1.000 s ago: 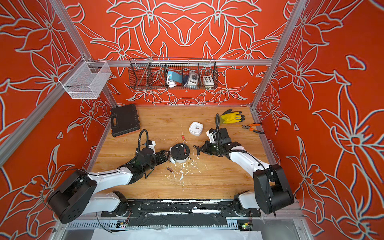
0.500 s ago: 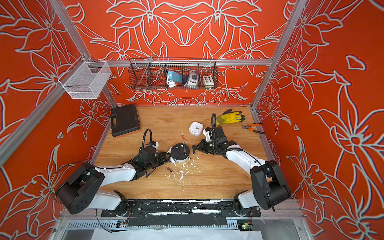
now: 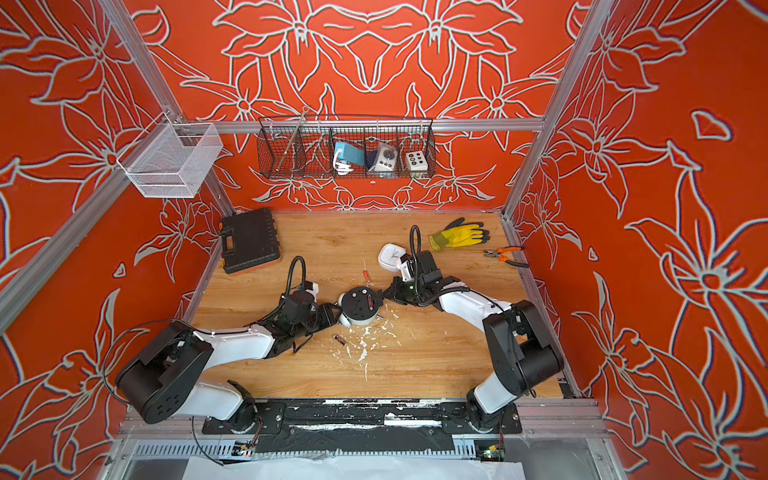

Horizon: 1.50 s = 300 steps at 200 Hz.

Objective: Insert the battery into the alarm
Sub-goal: Install the cover on the alarm.

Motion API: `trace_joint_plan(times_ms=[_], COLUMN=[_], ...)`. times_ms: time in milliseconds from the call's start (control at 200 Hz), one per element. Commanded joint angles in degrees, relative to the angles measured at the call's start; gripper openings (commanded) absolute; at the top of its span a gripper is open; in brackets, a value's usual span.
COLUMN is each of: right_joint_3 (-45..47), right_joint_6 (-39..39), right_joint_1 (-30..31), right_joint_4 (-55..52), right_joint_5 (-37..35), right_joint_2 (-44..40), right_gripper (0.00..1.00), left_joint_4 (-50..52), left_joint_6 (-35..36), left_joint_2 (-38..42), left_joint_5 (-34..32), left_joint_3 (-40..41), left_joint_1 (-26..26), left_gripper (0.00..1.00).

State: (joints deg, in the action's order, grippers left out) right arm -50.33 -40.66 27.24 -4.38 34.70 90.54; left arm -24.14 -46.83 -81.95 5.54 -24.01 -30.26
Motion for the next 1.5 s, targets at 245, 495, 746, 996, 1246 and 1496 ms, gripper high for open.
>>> trace_joint_plan(times_ms=[245, 495, 746, 996, 1246, 1496], right_joint_3=[-2.9, -3.7, -4.0, -3.6, -3.6, -3.7], right_joint_6=[-0.8, -0.8, -1.2, -1.1, -0.7, -0.4], right_joint_1=[2.2, 3.0, 3.5, 3.9, 4.0, 4.0], right_joint_4=[2.6, 2.6, 2.7, 2.5, 2.5, 2.8], right_joint_5=[-0.7, -0.3, 0.1, 0.2, 0.3, 0.6], right_joint_2=[3.5, 4.9, 5.7, 5.7, 6.3, 6.9], right_gripper=[0.0, 0.0, 0.0, 0.0, 0.0, 0.0], left_joint_4=[1.8, 1.9, 2.0, 1.9, 1.9, 1.9], left_joint_6=[1.1, 1.3, 1.4, 1.4, 1.4, 1.4], left_joint_2=[-0.8, -0.8, -0.9, -1.1, -1.1, -1.3], left_joint_5=[1.1, 1.1, 1.0, 1.1, 1.1, 1.1], left_joint_3=[-0.9, -0.9, -0.8, -0.8, -0.8, -0.9], left_joint_1=[0.4, 0.4, 0.4, 0.3, 0.4, 0.4], left_gripper=[0.5, 0.5, 0.5, 0.5, 0.51, 0.51])
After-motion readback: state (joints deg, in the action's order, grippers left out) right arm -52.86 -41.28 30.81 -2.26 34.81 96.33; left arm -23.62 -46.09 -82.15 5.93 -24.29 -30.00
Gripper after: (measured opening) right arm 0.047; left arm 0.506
